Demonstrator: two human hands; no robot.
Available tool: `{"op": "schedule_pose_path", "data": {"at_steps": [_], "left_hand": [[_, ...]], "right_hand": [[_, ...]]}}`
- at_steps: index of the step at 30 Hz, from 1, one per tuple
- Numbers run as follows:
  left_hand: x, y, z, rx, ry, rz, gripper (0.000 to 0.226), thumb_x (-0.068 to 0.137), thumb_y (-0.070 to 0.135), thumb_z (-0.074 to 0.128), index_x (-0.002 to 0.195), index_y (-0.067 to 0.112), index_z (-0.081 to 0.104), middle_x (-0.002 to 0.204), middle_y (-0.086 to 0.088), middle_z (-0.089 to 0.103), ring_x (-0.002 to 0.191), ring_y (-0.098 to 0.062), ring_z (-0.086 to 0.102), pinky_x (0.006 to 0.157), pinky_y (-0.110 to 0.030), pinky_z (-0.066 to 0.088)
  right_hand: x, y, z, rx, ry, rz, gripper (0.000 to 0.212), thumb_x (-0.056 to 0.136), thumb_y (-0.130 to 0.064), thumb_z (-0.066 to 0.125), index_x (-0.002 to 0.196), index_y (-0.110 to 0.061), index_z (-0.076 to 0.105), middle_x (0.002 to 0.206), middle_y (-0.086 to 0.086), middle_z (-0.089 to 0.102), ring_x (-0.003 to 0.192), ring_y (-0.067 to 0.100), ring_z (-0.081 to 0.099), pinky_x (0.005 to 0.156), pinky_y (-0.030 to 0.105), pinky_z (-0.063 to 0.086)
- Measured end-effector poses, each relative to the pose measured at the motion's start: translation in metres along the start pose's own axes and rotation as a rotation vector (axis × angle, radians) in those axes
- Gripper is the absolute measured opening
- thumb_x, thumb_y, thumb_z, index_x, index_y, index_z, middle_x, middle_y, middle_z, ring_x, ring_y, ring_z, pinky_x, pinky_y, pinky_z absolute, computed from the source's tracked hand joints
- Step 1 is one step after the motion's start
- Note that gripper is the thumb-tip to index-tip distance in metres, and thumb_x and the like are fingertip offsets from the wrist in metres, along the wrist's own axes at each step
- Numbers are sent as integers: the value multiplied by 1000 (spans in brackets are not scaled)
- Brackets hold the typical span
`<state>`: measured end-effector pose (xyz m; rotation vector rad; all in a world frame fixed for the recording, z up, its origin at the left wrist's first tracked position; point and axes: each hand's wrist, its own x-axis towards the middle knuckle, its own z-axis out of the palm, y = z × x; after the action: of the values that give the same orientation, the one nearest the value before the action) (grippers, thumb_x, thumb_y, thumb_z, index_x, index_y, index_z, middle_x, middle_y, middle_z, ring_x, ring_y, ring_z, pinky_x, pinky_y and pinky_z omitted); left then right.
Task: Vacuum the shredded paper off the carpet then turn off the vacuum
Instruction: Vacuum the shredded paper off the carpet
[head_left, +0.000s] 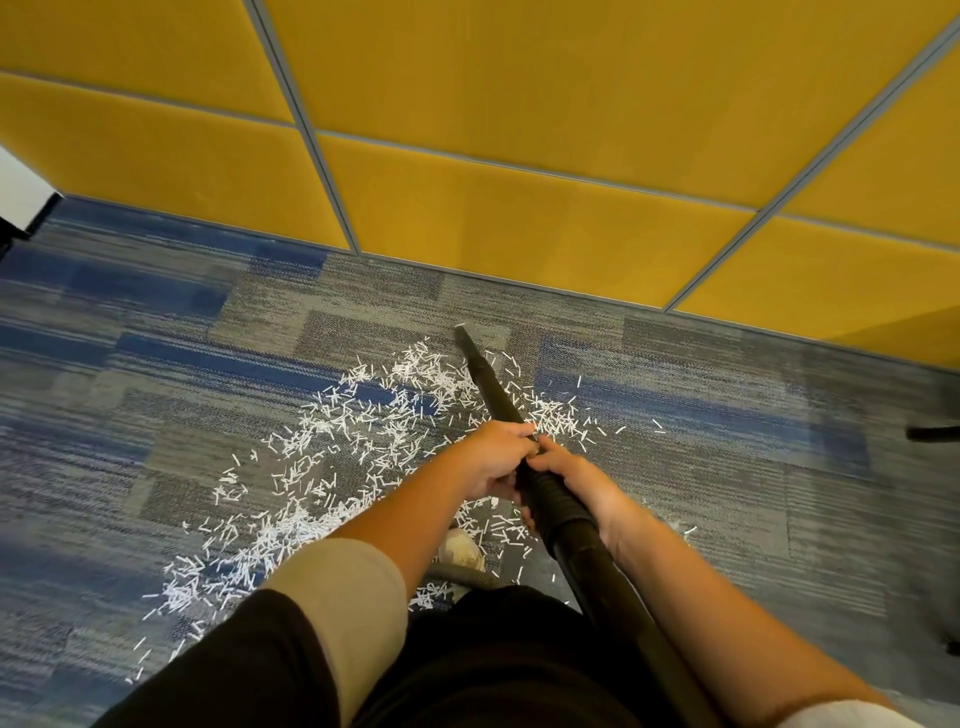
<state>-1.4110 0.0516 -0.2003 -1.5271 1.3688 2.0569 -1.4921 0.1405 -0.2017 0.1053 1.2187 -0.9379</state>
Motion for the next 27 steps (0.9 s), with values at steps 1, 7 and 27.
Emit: {"op": "schedule_pose_path", "data": {"at_steps": [1, 7, 27], "left_hand": [[-2, -1, -3, 1, 2, -2, 46, 98, 11, 45, 142, 25, 42, 82, -3, 52, 53, -9, 42, 52, -26, 53], [-4, -5, -14, -23, 33, 4, 45, 98, 11, 45, 141, 23, 44, 80, -2, 50, 51, -9, 41, 48, -25, 52], [-6, -3, -16, -103, 99, -6, 41, 96, 11, 44, 134, 24, 49, 89, -4, 56, 61, -13, 51, 58, -29, 53]], "right_hand": [[1, 0, 2, -8, -7, 3, 35, 94, -7, 40, 125, -23, 42, 75, 17, 52, 43, 23, 51, 39, 27, 49], [3, -3, 12, -47, -33, 20, 32, 94, -6, 40, 121, -22, 44, 78, 18, 52, 43, 23, 52, 39, 26, 49], [13, -6, 18, -127, -43, -3, 27, 92, -6, 40, 113, -21, 47, 73, 15, 53, 42, 22, 50, 38, 25, 48]]}}
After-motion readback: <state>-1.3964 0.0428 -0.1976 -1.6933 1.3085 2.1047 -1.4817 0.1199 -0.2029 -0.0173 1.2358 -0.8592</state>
